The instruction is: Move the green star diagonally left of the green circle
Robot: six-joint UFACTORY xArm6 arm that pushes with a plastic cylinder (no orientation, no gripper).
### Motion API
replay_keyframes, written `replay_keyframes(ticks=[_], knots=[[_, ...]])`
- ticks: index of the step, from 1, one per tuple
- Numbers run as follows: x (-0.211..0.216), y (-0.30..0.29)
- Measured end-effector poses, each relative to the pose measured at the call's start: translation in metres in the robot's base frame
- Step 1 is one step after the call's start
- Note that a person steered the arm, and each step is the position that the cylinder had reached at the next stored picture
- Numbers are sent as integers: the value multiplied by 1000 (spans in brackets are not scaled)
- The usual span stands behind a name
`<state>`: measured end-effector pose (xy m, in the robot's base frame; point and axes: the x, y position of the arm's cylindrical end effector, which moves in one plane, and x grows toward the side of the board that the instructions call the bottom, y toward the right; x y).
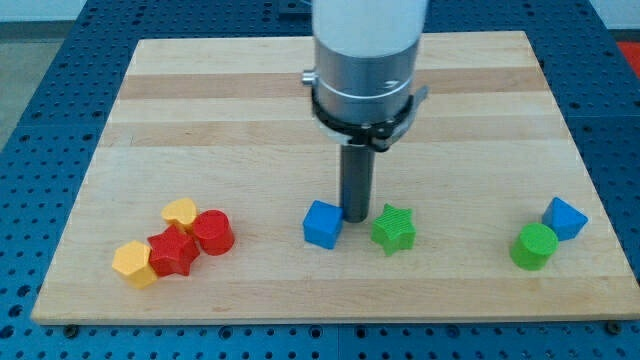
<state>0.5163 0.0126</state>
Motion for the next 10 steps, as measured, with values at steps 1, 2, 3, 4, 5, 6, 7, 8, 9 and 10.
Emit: replay_keyframes(ticks=[1, 2, 3, 4, 5, 6, 7, 8, 9, 10], knots=[[24, -6], [47, 10], [44, 40], [16, 64], [9, 71], [10, 71], [15, 62], [-12, 41], [-66, 38], [-73, 42]])
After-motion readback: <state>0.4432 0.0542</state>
